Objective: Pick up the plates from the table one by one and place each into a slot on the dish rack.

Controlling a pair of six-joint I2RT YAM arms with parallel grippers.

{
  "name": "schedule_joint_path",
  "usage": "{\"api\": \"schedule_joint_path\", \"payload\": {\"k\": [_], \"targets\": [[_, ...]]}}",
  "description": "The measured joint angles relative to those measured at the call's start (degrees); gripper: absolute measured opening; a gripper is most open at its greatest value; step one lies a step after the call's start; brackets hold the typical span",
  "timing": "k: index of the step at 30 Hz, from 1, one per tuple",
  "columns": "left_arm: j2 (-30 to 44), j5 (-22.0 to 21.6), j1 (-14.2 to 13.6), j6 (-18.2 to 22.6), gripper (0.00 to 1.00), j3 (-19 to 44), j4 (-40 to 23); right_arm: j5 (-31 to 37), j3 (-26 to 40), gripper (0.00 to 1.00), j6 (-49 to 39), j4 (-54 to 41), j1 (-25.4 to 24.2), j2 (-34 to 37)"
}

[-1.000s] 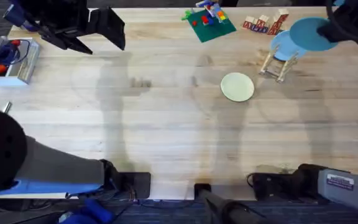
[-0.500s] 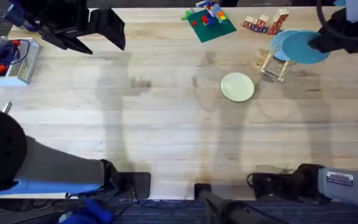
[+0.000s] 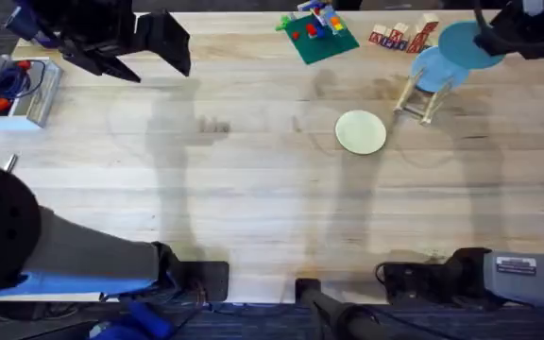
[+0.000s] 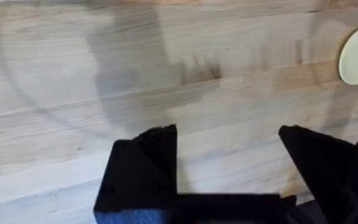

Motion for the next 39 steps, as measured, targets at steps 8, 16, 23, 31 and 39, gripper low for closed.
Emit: {"api": "schedule_joint_path", "payload": {"k": [8,16,23,31,39], "targets": [[0.0,0.0,0.0,0.0,0.994,0.0,0.0,-1.6,0.0,0.030,0.0,0.0,-0.2,0.0],[0.0,0.0,0.0,0.0,0.994,0.0,0.0,-2.9,0.0,0.030,0.0,-0.2,-1.0,0.4],[0.0,0.0,0.0,0.0,0.994,0.0,0.0,-3.0,0.0,0.030,0.0,-1.1,-1.3,3.3],[0.0,0.0,0.0,0.0,0.995,0.0,0.0,-5.0,0.0,0.030,-0.8,-3.1,-1.4,3.8],[0.0,0.0,0.0,0.0,0.995,0.0,0.0,-5.7,0.0,0.030,-1.9,-2.4,-1.4,4.7]]}}
